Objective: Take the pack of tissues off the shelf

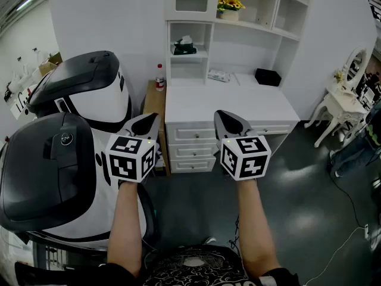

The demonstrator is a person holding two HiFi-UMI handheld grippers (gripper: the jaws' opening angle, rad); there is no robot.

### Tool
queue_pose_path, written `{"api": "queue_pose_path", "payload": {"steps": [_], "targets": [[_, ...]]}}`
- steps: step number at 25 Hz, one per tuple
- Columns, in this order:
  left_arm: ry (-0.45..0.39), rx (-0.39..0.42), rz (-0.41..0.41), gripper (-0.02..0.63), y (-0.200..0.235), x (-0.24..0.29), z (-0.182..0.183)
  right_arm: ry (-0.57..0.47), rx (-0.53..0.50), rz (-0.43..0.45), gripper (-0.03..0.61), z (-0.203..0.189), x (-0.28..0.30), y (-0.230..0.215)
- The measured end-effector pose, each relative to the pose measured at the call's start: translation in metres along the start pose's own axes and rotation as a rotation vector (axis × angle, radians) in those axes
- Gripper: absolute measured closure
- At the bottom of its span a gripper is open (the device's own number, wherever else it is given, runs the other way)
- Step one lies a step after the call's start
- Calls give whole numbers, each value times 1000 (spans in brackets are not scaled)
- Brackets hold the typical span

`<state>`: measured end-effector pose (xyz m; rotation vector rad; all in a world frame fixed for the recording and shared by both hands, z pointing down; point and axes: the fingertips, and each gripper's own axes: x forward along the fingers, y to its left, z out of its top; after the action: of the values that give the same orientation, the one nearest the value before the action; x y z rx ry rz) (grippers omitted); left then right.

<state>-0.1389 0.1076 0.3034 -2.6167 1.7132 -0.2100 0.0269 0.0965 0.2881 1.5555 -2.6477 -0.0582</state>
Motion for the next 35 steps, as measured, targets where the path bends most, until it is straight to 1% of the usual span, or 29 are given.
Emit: {"api": "queue_pose_path", "payload": {"steps": [4,9,15,18,21,25,29,35], "targets": [[16,16,-15,607,-3,4,-2,0,5,0,574,-1,3,-2],[27,24,-14,607,-1,13,-4,12,2,14,574,-6,14,-4],[34,9,-9,607,4,37,-5,3,7,40,545,-11,39,-14],[39,23,-3,607,6,58,-4,-2,7,49,534,-15,56,-27],[46,40,24,607,13,84,-3,-7,10,62,515,-16,77,-43],[27,11,34,607,20,123,1,-1,6,81,494,-20,108,-68],[42,-3,47,607,27,163,3,5,13,105,457,-21,142,-96],[54,-16,73,607,37,215,12,10,10,146,426,-17,187,-132]]}}
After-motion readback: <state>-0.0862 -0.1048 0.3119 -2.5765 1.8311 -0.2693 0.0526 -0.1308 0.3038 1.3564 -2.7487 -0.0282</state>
